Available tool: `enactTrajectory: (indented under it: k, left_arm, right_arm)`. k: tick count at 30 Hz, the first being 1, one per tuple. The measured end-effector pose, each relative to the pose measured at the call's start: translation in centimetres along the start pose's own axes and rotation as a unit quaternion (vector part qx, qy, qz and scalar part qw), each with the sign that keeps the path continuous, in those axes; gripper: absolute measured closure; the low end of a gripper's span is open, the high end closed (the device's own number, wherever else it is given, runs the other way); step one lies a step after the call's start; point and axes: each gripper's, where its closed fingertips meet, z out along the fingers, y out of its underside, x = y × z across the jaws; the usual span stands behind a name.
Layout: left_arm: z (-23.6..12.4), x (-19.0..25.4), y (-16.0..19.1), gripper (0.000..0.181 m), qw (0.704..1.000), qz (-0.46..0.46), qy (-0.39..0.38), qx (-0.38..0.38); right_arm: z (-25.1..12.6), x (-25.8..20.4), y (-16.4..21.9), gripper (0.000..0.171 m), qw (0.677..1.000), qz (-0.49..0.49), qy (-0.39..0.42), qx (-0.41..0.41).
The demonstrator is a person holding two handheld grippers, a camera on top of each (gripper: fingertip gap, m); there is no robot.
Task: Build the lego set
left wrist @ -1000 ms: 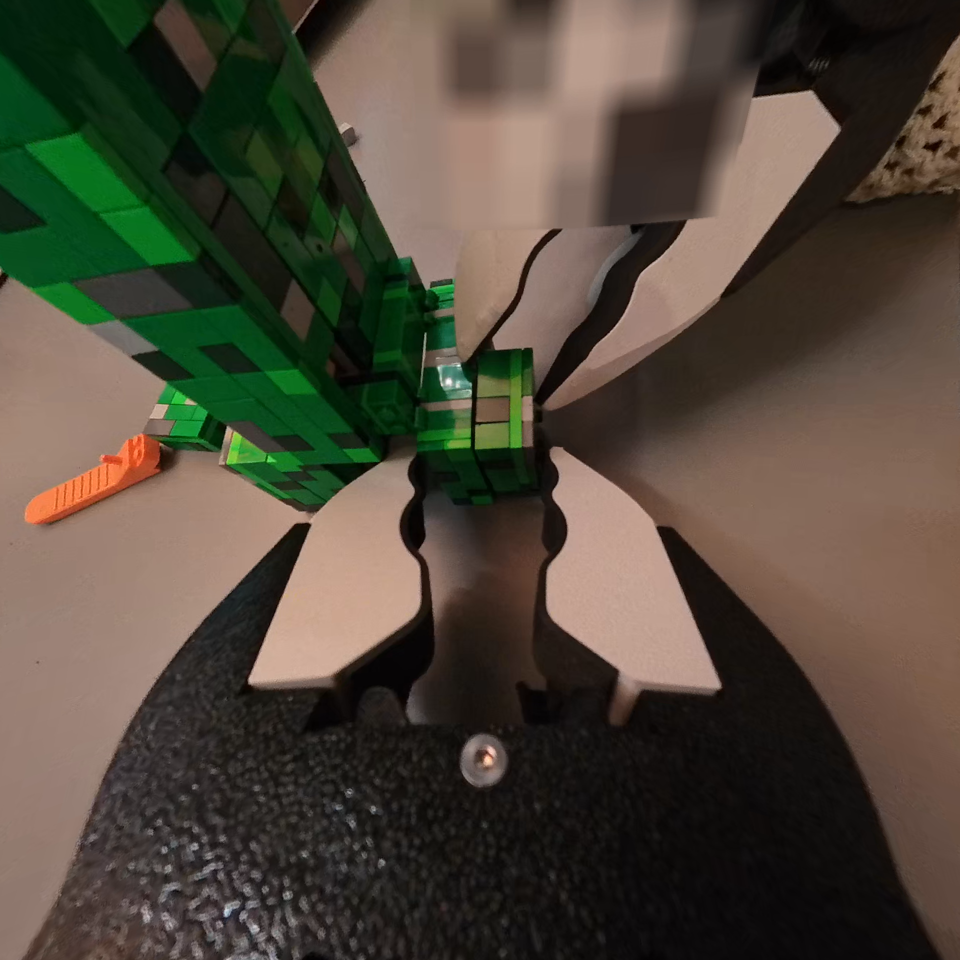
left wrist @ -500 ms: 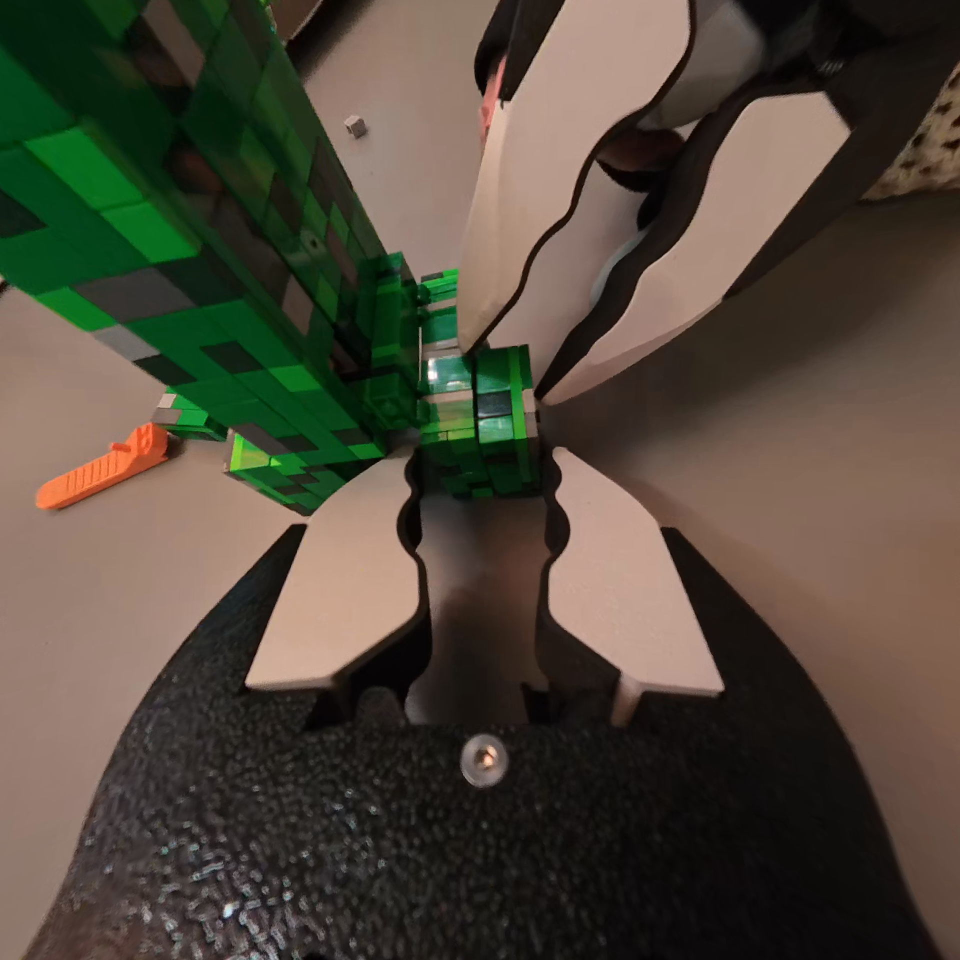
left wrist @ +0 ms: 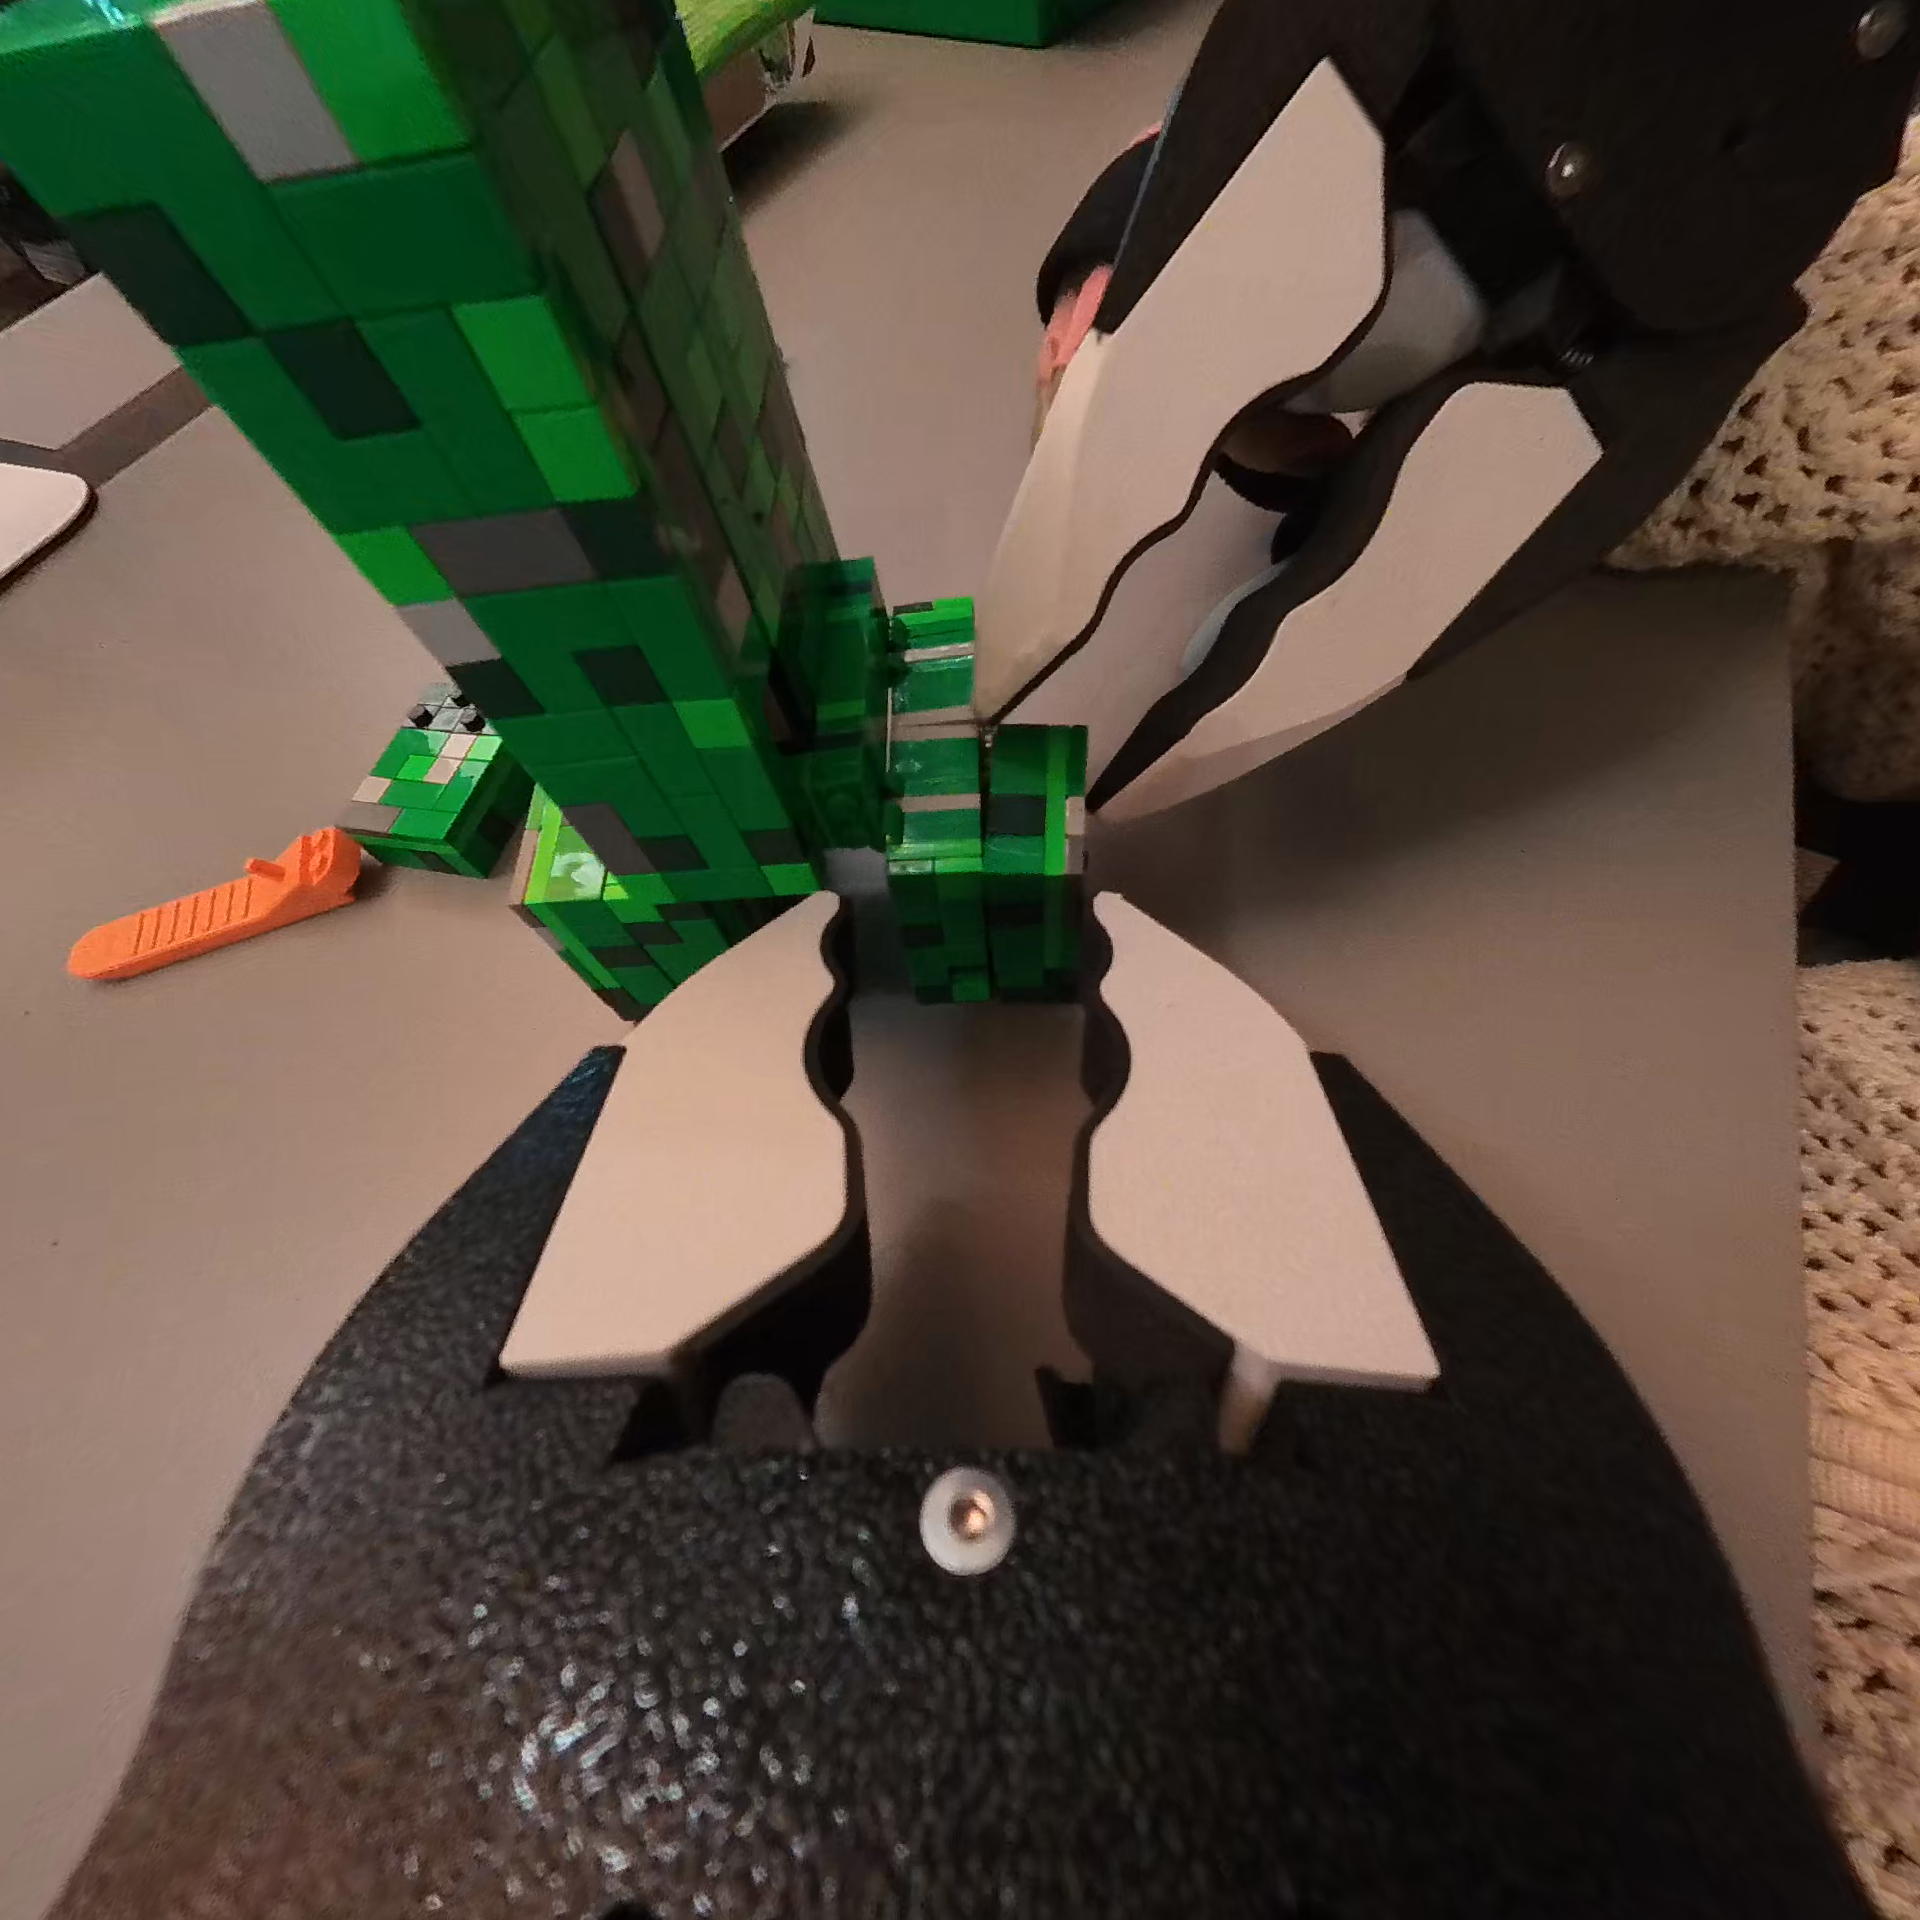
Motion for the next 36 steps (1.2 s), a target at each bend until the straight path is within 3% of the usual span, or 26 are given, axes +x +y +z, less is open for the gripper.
enactTrajectory:
  k: [11, 18, 31, 36]
  left_arm:
    - [-0.1, 0.1, -0.1, 0.141, 1.0, 0.004, -0.003, 0.004]
    - [0.1, -0.2, 0.1, 0.123, 1.0, -0.007, -0.013, -0.007]
    - [-0.4, 0.0, 0.0, 0.139, 0.999, -0.031, -0.006, 0.005]
    - [-1.4, 1.1, 0.2, 0.165, 1.0, -0.022, 0.017, 0.013]
  right_arm:
    - [-0.7, 0.4, 0.6, 0.15, 1.0, 0.027, 0.0, 0.006]
    - [-0.4, 0.2, 0.5, 0.151, 1.0, 0.025, -0.001, 0.005]
    - [-1.0, 0.3, 1.0, 0.155, 0.999, 0.035, -0.003, 0.003]
    - [-1.2, -0.6, 0.7, 0.16, 0.996, 0.075, -0.048, 0.023]
